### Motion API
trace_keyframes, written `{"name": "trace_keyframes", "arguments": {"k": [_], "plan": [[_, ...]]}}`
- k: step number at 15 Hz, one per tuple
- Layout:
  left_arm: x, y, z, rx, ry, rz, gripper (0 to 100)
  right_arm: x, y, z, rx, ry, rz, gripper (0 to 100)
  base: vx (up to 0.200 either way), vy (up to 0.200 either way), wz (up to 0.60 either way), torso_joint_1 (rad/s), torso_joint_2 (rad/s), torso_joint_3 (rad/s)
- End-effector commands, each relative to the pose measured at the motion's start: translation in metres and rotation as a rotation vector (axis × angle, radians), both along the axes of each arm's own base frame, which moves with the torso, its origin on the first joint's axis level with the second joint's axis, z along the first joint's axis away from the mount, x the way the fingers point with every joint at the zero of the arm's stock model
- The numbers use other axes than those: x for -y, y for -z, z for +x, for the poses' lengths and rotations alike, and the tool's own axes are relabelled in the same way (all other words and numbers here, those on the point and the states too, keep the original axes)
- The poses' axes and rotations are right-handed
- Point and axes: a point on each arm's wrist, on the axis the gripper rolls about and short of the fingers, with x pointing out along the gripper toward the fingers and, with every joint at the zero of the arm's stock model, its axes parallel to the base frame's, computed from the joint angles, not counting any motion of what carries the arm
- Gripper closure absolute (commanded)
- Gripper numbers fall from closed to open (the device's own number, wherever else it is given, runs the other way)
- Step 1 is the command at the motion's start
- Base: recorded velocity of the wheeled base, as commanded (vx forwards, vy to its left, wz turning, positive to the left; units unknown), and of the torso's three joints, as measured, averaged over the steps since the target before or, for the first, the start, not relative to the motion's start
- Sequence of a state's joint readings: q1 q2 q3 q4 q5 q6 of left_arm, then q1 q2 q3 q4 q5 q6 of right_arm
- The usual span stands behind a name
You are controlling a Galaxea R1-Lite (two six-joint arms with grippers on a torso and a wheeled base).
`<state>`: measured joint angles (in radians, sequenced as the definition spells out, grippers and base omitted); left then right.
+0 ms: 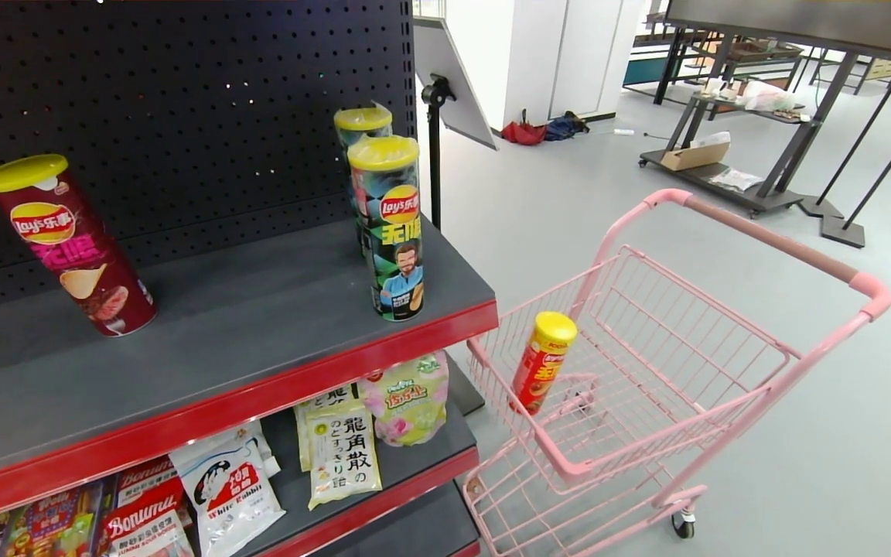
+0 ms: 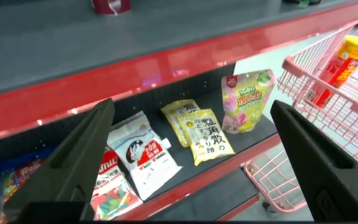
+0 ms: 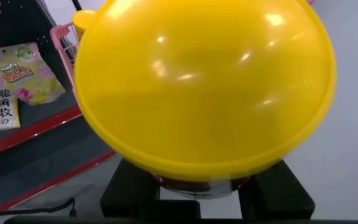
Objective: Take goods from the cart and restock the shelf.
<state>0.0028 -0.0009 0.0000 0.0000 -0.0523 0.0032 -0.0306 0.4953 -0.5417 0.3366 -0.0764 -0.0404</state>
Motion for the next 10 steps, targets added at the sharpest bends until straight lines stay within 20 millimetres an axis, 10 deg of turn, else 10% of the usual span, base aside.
{"name": "trace_keyframes", "arguments": {"k": [1, 10], "plan": [[0.000, 0.000, 0.000, -0.001, 0.000, 0.000, 0, 0.000, -0.001, 0.005, -0.020, 0.000, 0.000, 100, 0.000, 0.000, 0.00, 0.178, -0.44, -0.261], [0.000, 0.000, 0.000, -0.001, 0.000, 0.000, 0, 0.000, 0.010, 0.003, -0.038, -0.004, -0.036, 100, 0.000, 0.000, 0.40, 0.047, -0.11, -0.068]]}}
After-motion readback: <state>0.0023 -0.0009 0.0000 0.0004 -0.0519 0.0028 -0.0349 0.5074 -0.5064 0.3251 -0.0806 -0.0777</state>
